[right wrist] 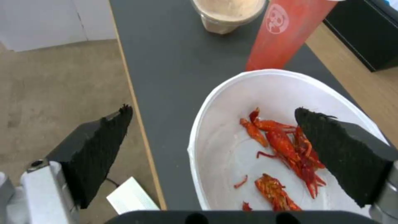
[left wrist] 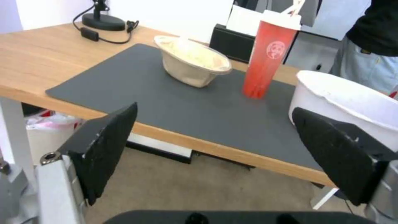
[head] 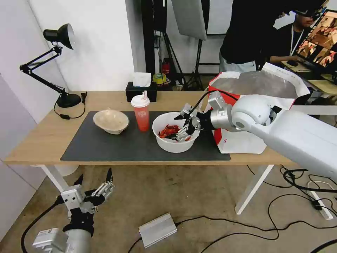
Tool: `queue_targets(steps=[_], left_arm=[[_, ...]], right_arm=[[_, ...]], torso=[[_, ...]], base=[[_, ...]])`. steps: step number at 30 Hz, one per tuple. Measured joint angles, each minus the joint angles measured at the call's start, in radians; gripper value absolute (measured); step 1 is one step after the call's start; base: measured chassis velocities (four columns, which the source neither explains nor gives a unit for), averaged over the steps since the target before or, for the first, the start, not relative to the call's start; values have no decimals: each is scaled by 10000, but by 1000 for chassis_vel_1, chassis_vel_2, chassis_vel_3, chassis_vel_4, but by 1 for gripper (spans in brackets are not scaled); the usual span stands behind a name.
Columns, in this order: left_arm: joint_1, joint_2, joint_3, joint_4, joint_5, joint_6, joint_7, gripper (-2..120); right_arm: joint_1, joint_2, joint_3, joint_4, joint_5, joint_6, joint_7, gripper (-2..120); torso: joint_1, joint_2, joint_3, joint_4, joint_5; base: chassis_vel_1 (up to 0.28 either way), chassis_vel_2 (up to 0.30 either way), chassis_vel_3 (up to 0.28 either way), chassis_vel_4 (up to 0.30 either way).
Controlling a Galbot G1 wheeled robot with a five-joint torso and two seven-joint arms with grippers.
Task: Pick up the trash from the table and place it into the takeout bag.
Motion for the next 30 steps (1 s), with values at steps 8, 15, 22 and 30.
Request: queue_targets(steps=[8, 15, 22, 30], left_arm=[[19, -3, 58, -5, 59, -16, -9, 100], [42, -8, 115, 32, 120, -37, -40, 100], [56, -11, 163, 58, 185, -46, -47, 100], [99, -15, 178, 75, 216, -59, -62, 100]], right_arm=[[-399, -220, 33, 394, -172, -20, 19, 100], [-1007, -479, 134, 780, -896, 126, -214, 100], [-1216, -482, 207, 811, -1052, 174, -273, 100], [-1419, -424, 219, 664, -1275, 237, -337, 100]], torso=[[0, 0, 0, 0, 0], [0, 0, 0, -1, 1], [0, -1, 0, 0, 1], [0, 0, 0, 0, 0]], base=[[0, 0, 0, 0], [0, 0, 0, 0], [0, 0, 0, 0], [0, 0, 0, 0]])
